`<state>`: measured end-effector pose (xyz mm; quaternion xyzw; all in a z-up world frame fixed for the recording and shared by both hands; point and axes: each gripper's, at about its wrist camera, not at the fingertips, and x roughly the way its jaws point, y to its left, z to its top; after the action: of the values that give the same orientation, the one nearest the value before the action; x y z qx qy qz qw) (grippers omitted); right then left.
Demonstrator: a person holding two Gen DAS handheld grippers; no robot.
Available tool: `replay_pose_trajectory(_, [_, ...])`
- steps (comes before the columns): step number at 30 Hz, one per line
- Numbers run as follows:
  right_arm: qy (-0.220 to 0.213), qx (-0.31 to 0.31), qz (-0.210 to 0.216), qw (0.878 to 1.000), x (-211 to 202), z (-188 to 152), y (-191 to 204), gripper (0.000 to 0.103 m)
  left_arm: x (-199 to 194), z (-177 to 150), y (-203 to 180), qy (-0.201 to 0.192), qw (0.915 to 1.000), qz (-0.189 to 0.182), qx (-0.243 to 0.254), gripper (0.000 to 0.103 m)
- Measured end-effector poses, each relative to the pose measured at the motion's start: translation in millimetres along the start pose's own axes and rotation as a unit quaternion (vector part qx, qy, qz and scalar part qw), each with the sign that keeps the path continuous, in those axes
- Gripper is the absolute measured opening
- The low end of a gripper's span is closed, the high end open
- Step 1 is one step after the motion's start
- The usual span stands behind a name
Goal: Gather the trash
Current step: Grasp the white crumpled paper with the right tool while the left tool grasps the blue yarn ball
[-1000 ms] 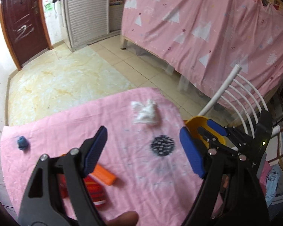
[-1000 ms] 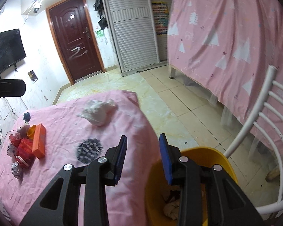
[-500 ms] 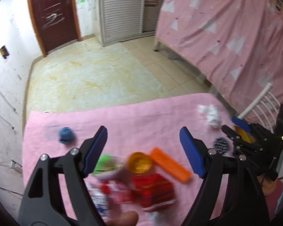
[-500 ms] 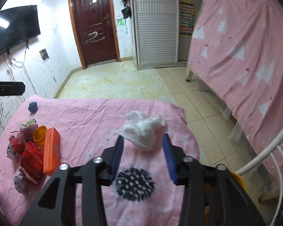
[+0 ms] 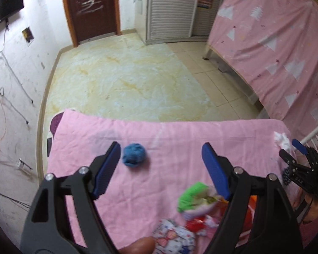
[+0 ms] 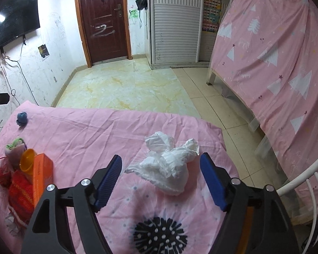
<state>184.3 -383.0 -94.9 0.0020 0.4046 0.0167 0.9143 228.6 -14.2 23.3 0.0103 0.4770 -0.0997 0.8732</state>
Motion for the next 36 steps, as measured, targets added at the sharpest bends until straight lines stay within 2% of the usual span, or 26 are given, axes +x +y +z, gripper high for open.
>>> replay_pose_trajectory(10, [0.013,-0.004,-0.014,1.0,20.7,-1.3,8.1,0.07,47.3,2.5,25.9,0.037,0.9988,0.002,-0.032,0.075])
replay_pose_trajectory(17, [0.016,0.001,-0.017,1.0,24.3,-3.9,8.5,0.07,68.7,2.9,26.3,0.055,0.998,-0.002,-0.033,0.075])
replay_pose_trajectory(22, [0.016,0.002,-0.017,1.0,24.5,-4.2,7.4,0.07,77.5,2.0,24.8,0.066,0.9973,-0.003,-0.034,0.065])
replay_pose_trajectory(26, [0.015,0.004,-0.018,1.0,25.6,-4.9,3.2,0.069,81.5,-1.1,24.4,0.069,0.9971,0.004,-0.031,0.05])
replay_pose_trajectory(31, [0.015,0.013,-0.017,1.0,25.8,-6.9,-4.4,0.051,82.1,-2.9,24.3,0.07,0.997,0.006,-0.032,0.04])
replay_pose_trajectory(36, [0.009,0.019,-0.017,1.0,23.4,-7.0,-10.7,0.022,80.9,-7.3,26.0,0.068,0.9968,0.022,-0.036,0.028])
